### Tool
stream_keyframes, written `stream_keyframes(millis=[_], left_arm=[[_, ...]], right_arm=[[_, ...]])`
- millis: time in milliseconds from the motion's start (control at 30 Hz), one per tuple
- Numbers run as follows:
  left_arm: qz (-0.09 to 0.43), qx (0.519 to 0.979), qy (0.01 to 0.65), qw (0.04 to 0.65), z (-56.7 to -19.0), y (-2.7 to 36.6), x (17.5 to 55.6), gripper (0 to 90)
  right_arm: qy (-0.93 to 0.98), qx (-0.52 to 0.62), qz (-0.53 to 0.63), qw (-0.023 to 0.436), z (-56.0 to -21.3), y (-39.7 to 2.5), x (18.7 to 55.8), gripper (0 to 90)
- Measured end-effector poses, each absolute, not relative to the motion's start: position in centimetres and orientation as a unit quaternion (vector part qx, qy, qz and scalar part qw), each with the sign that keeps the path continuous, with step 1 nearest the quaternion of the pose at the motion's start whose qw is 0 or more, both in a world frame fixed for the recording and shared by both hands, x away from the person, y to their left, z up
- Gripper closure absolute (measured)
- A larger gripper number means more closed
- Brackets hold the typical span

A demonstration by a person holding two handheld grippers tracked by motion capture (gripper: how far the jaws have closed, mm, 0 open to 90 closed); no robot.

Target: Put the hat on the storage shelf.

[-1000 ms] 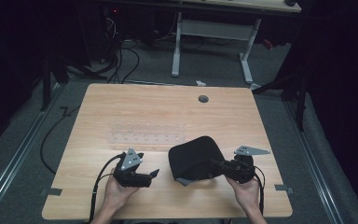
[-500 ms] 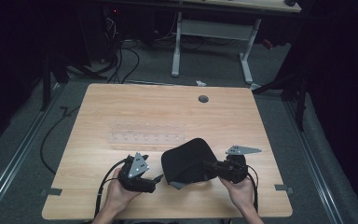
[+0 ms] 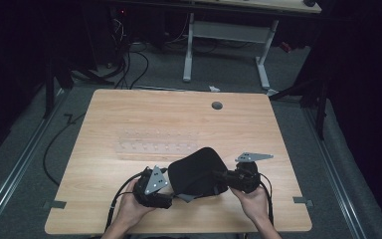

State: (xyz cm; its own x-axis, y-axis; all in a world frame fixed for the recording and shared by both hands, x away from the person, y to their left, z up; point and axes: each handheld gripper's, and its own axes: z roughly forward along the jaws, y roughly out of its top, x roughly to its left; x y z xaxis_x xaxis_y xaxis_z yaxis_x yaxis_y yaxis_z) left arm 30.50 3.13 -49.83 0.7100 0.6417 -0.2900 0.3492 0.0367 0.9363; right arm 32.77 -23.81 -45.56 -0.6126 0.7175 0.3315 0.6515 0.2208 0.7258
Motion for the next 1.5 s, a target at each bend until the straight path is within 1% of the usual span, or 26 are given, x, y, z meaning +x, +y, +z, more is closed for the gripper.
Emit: stream_keyframes(millis=[33,233,300,400,567,600,667,700,767,867,967,1033,1067,1133,1200,1267,1333,1367,1400,1433,1500], left_arm=[[0.121,0.685,0.362,0.621,-49.9,3.1,30.5,20.7],[0.124,0.675,0.37,0.626,-49.5,3.5,30.9,22.8],[0.129,0.678,0.371,0.622,-49.5,3.7,31.0,27.1],[0.138,0.682,0.367,0.617,-49.4,3.9,30.8,29.4],[0.142,0.679,0.37,0.618,-49.4,3.9,30.9,36.6],[0.143,0.679,0.371,0.617,-49.4,3.9,31.0,39.7],[0.144,0.682,0.37,0.614,-49.2,3.9,31.1,40.8],[0.137,0.686,0.365,0.615,-49.1,3.9,31.0,44.9],[0.14,0.694,0.35,0.614,-48.9,3.2,30.9,46.7],[0.147,0.7,0.346,0.607,-49.0,3.1,31.0,48.4],[0.128,0.694,0.357,0.612,-48.7,3.3,31.3,50.4],[0.124,0.697,0.357,0.61,-48.6,3.4,31.3,55.7],[0.125,0.7,0.355,0.607,-48.5,3.4,31.2,55.7],[0.106,0.703,0.351,0.61,-48.2,3.3,31.1,61.7],[0.102,0.706,0.342,0.612,-47.9,3.4,31.0,64.9],[0.086,0.706,0.34,0.615,-47.5,3.6,31.1,69.3],[0.072,0.709,0.337,0.615,-47.3,3.7,31.2,71.8],[0.061,0.707,0.338,0.618,-47.3,3.7,31.2,75.1],[0.051,0.708,0.336,0.619,-47.2,3.8,31.3,77.8],[0.038,0.708,0.332,0.621,-47.2,3.9,31.3,77.8],[0.017,0.707,0.325,0.628,-47.1,3.8,31.2,83.9]], right_arm=[[0.785,0.435,0.439,0.043,-45.5,-23.5,32.9,83.7],[0.783,0.435,0.443,0.036,-45.5,-23.2,33.1,83.7],[0.783,0.431,0.448,0.032,-45.6,-22.9,33.1,83.6],[0.783,0.427,0.452,0.029,-45.6,-22.8,33.2,83.6],[0.78,0.423,0.461,0.024,-45.7,-22.8,33.3,83.5],[0.779,0.423,0.462,0.023,-45.7,-22.8,33.3,83.4],[0.778,0.424,0.463,0.02,-45.7,-22.7,33.3,83.4],[0.779,0.422,0.463,0.021,-45.7,-22.7,33.2,83.4],[0.779,0.415,0.47,0.011,-45.5,-22.3,33.2,83.5],[0.779,0.415,0.469,0.017,-45.5,-22.0,33.3,83.4],[0.775,0.42,0.472,0.007,-45.6,-22.1,33.3,83.4],[0.774,0.419,0.475,0.0,-45.6,-22.1,33.4,82.7],[0.774,0.419,0.475,0.0,-45.6,-22.1,33.4,82.7],[0.773,0.418,0.477,0.005,-45.5,-22.1,33.4,80.6],[0.771,0.417,0.482,0.008,-45.4,-22.2,33.3,80.0],[0.768,0.414,0.489,0.011,-45.3,-22.3,33.3,77.6],[0.766,0.415,0.49,0.012,-45.2,-22.4,33.3,76.1],[0.763,0.418,0.493,0.012,-45.3,-22.4,33.5,73.8],[0.763,0.418,0.493,0.012,-45.3,-22.4,33.5,73.8],[0.76,0.42,0.496,0.012,-45.2,-22.5,33.5,71.6],[0.758,0.422,0.497,0.017,-45.1,-22.6,33.6,67.2]])
